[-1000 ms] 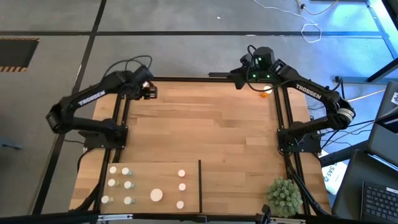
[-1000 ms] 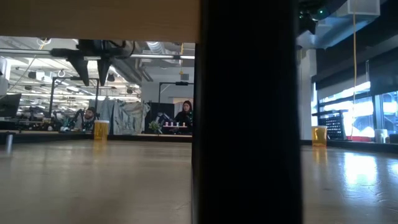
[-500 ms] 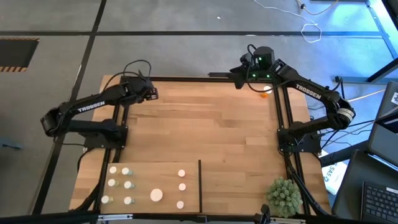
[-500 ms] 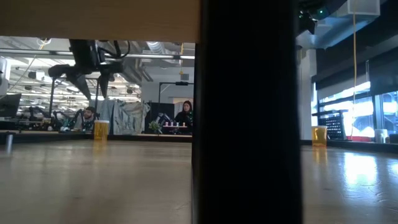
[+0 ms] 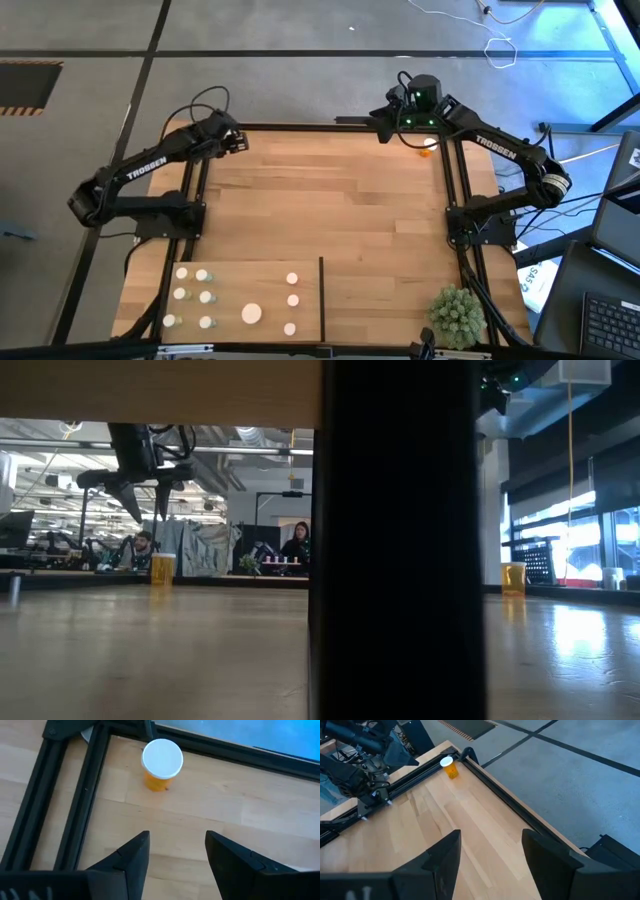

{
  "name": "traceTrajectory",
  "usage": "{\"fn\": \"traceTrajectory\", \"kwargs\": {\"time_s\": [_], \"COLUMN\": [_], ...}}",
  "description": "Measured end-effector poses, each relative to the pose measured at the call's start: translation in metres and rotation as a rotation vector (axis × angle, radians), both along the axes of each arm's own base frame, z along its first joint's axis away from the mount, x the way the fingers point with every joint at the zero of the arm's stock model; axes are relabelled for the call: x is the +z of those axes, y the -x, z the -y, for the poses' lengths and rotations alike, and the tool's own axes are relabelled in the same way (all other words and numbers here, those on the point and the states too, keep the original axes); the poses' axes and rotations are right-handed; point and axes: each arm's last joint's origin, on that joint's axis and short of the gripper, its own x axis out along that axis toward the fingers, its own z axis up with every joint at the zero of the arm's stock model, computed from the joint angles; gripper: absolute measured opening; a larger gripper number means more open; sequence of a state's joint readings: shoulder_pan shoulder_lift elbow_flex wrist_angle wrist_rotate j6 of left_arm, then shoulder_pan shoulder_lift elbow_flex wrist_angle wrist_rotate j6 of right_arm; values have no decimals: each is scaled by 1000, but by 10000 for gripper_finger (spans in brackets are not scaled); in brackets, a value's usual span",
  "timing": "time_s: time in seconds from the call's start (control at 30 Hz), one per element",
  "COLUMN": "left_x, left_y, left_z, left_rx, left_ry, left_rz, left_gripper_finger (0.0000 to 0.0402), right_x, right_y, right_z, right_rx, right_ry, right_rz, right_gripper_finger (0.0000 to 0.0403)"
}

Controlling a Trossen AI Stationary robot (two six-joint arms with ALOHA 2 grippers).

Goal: Pick and place medicine bottles onto shelf by color
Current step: Put the top left orange pill bottle on the shelf aligned with the other orange pill bottle

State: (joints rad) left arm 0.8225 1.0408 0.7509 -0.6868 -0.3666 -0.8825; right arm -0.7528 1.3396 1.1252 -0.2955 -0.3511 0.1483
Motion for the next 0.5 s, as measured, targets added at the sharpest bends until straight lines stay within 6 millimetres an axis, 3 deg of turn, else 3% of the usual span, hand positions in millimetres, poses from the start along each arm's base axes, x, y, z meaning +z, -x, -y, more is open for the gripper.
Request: {"fn": "traceTrajectory", "kwargs": {"time_s": [0.23, 0.5], "left_x": [-13, -36], "left_y": [-4, -22], "left_z": [4, 10], "left_rx": [-31, -91], "left_ry": [8, -201], "left_rz": [20, 97], "left_gripper_finger": [186, 186], "right_x": [0, 0], "right_y": [0, 0], "right_z": [0, 0], "right_rx": [1, -2], "right_ry": [-2, -4], "right_rz": [1, 1], "right_gripper_finger": [213, 213]}}
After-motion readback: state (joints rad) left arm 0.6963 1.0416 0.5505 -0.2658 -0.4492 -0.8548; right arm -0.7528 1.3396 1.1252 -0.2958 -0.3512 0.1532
